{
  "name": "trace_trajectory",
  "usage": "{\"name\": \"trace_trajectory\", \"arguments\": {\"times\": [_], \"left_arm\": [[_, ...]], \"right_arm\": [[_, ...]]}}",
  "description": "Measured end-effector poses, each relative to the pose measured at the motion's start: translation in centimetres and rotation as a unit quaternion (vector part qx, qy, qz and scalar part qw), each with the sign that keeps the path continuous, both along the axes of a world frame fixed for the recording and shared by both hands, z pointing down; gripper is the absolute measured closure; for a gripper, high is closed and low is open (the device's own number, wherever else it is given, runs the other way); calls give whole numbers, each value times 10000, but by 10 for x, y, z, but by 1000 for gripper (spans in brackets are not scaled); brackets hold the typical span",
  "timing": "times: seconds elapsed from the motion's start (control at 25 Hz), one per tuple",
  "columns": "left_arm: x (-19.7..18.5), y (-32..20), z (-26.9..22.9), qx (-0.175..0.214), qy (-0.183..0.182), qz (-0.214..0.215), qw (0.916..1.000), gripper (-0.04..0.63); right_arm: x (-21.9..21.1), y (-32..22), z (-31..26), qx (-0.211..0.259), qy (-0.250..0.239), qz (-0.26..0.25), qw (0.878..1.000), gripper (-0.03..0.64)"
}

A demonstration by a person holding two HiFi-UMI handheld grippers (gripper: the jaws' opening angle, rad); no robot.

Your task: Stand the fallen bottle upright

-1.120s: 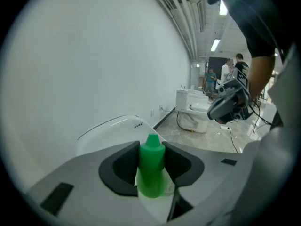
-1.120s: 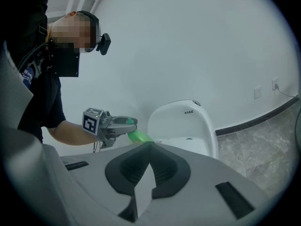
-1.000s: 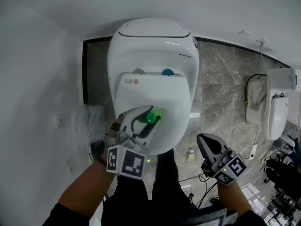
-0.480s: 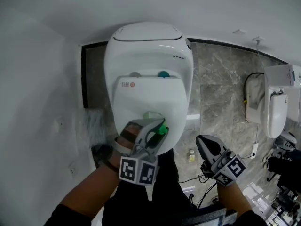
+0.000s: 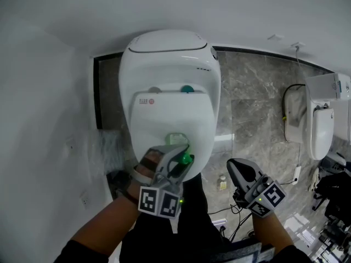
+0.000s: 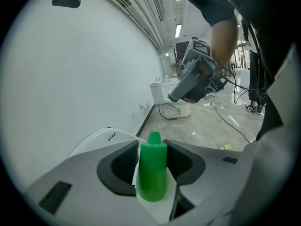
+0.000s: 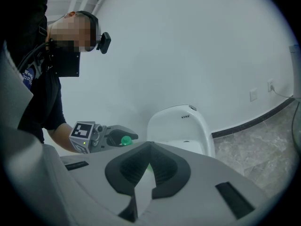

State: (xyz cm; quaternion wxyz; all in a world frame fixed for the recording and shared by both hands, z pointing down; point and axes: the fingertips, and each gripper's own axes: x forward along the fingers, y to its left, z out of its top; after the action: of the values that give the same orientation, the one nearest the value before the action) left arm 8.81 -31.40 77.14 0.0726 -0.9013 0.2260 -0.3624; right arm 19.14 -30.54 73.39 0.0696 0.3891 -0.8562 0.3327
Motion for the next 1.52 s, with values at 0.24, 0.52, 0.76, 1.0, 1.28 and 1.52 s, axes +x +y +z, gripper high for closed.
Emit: {"name": "trace_trajectory", "arguments": {"times": [0.24, 0.52, 0.76, 1.0, 1.28, 1.52], "left_arm": [[1, -2, 0, -144, 88, -123, 9998, 363], [-7, -3, -20, -465, 468, -170, 9977, 261], [-42, 2, -66, -848, 862, -423, 9918, 230], [-98, -6, -184, -1074, 2021, -1283, 9650, 273], [-163, -27, -358, -1179, 3384, -2303, 9047, 496], [-225, 27, -496, -1274, 4451, -2639, 8462, 580]], "right_arm": [[-1, -2, -2, 30, -3, 16, 10000, 609], [0, -3, -14, 36, 31, 10, 10000, 609], [4, -10, -55, 223, 75, 76, 9997, 609], [3, -12, -158, 596, 71, 37, 9982, 609], [-20, -26, -319, 1267, -138, -104, 9918, 609], [-64, 32, -446, 1590, -391, -221, 9863, 609]]}}
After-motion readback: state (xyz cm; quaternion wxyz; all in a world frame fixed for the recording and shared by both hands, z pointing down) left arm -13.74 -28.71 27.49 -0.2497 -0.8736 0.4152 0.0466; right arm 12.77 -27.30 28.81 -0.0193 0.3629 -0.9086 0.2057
